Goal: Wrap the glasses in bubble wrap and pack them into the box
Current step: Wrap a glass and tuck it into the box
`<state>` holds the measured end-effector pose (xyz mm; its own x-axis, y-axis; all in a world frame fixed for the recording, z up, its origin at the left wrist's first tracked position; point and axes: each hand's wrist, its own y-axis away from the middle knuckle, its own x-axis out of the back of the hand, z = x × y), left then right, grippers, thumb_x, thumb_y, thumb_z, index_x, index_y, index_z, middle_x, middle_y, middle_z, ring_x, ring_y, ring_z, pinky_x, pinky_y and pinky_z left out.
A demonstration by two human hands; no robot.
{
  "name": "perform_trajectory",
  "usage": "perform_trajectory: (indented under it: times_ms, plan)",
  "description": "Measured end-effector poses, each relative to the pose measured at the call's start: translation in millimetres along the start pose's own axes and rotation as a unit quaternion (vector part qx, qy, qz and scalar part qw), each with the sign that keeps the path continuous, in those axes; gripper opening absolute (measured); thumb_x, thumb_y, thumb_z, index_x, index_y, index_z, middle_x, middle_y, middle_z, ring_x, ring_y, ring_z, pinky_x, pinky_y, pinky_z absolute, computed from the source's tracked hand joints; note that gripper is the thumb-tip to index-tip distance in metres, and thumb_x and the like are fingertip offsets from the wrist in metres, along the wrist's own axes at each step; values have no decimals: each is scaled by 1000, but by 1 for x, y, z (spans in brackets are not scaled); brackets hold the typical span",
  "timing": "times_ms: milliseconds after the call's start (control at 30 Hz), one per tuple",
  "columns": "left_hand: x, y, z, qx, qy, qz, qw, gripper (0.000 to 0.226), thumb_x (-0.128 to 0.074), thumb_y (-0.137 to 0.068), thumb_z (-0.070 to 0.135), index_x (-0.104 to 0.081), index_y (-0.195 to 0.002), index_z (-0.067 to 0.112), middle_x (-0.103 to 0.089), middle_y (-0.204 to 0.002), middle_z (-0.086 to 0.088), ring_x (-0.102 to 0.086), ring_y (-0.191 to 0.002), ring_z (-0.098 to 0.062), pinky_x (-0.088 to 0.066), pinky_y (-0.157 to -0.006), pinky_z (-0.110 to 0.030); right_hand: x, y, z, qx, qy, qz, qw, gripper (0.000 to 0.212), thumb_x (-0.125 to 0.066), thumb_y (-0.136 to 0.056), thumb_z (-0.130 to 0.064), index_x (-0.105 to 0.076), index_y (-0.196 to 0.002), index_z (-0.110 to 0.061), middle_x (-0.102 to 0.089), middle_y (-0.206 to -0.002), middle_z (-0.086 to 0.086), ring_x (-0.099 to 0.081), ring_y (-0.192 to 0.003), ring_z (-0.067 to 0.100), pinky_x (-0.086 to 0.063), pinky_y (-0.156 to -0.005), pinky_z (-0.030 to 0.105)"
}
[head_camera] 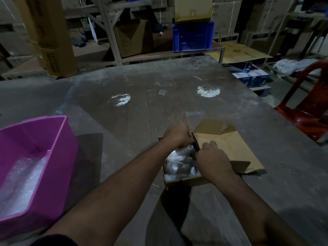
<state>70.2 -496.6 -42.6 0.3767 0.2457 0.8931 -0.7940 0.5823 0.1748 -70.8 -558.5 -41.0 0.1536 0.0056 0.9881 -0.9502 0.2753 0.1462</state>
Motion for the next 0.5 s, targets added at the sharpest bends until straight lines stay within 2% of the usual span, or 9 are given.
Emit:
perform_trajectory:
  times_ms: [100,200,300,367,433,500]
  plan:
    - [-1,3,-1,-25,-18,9,999,18,-70,-87,29,-80,-82,15,-76,-77,-4,-72,-71,-22,-46,-54,-26,-1,-3,4,8,-4,-19,1000,29,-49,-98,-19,-66,-122,-18,-50,-124,8,-38,-124,29,-44,-89,37]
    - [1,6,0,-59,-41,6,997,20,-66,-91,28,-78,-82,14,-75,-82,-5,-70,-76,-24,-49,-59,-29,0,-2,9,16,-24,-4,1000,28,-51,-97,-24,-68,-120,-22,-51,-117,6,-39,-117,27,-44,-85,37]
    - [3,8,1,-73,-75,6,994,35,-57,-94,27,-60,-62,14,-64,-77,-8,-62,-77,-27,-41,-63,-29,0,6,10,22,-12,-11,1000,29,-53,-96,-21,-67,-121,-22,-51,-117,6,-40,-116,26,-45,-86,36]
    - [2,10,5,-82,-89,4,993,44,-52,-97,31,-46,-56,17,-61,-82,-13,-52,-78,-26,-40,-70,-33,1,8,8,21,-3,-16,1000,30,-51,-97,-19,-67,-122,-20,-52,-120,7,-39,-118,28,-46,-89,37]
    - [1,12,7,-92,-94,-7,991,44,-47,-100,33,-50,-60,14,-68,-96,-19,-55,-84,-30,-43,-75,-36,2,8,5,22,9,-22,999,28,-50,-98,-21,-67,-120,-19,-53,-122,8,-39,-119,29,-45,-89,38]
    - [1,14,7,-89,-84,-14,992,45,-44,-101,34,-67,-76,5,-69,-106,-22,-60,-94,-35,-45,-79,-37,3,7,2,24,23,-30,999,27,-49,-99,-21,-66,-121,-17,-53,-124,9,-39,-121,30,-43,-88,38]
